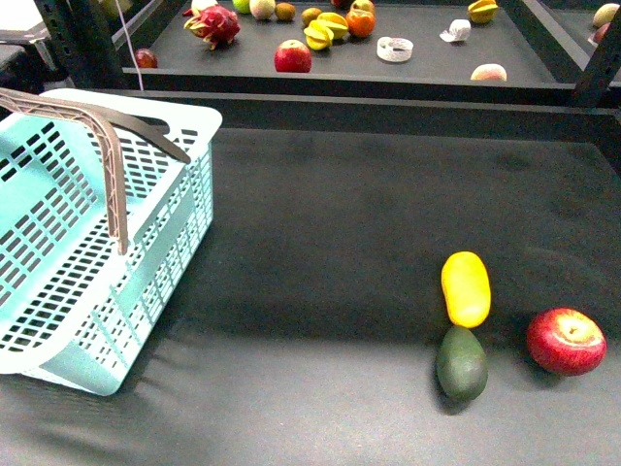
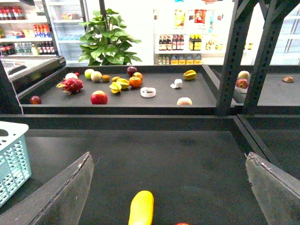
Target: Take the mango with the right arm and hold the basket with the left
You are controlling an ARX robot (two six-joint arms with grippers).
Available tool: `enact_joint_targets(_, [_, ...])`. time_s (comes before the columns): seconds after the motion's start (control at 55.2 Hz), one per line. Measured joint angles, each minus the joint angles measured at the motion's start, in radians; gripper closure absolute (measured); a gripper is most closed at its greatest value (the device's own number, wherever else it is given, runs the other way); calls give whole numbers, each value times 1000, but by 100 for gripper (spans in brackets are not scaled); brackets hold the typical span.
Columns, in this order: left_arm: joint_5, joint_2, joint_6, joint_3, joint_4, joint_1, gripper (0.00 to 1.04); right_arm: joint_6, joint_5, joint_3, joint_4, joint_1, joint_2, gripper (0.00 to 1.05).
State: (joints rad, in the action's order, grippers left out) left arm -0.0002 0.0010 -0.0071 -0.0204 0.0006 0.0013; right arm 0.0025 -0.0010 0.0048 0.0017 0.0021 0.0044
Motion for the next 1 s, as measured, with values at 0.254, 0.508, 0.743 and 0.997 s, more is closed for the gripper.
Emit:
enact_joint_targets(0.254, [0, 0, 0, 0, 0, 0, 6, 0, 0, 0, 0, 0, 0, 8])
enact_joint_targets(0.508, [0, 0, 0, 0, 0, 0, 6, 0, 0, 0, 0, 0, 0, 8])
enact_joint_targets(0.743, [0, 0, 0, 0, 0, 0, 6, 0, 0, 0, 0, 0, 0, 8])
enact_joint_targets(0.997, [-585, 404, -231, -2, 326, -185, 6, 0, 0, 0, 0, 0, 0, 8])
